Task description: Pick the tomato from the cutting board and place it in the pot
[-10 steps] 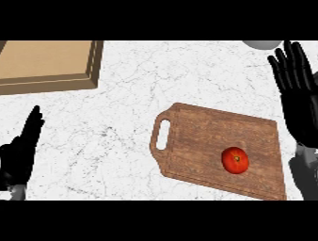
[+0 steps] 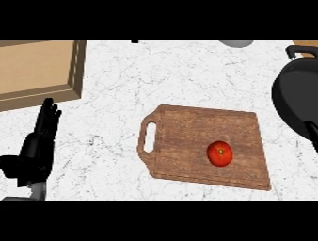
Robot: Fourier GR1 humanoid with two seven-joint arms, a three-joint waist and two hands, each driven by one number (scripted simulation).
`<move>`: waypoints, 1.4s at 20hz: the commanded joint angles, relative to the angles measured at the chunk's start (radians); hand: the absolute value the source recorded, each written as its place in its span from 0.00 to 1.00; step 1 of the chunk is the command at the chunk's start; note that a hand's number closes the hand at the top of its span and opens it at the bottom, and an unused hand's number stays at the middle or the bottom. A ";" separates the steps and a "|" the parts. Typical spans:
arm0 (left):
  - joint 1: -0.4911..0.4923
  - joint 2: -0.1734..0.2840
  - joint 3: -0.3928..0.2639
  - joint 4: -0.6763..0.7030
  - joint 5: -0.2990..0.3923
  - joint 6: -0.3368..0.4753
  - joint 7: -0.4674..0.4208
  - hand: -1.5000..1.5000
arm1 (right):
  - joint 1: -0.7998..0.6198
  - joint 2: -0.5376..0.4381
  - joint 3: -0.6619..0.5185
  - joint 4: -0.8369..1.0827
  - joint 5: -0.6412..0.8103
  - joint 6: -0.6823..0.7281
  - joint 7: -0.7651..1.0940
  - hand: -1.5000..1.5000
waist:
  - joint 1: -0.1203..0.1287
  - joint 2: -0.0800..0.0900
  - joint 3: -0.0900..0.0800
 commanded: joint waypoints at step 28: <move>-0.063 -0.096 -0.016 0.032 -0.010 -0.068 -0.059 0.50 | 0.603 0.227 0.414 -0.419 1.038 0.127 0.351 0.00 | 0.084 0.012 -0.001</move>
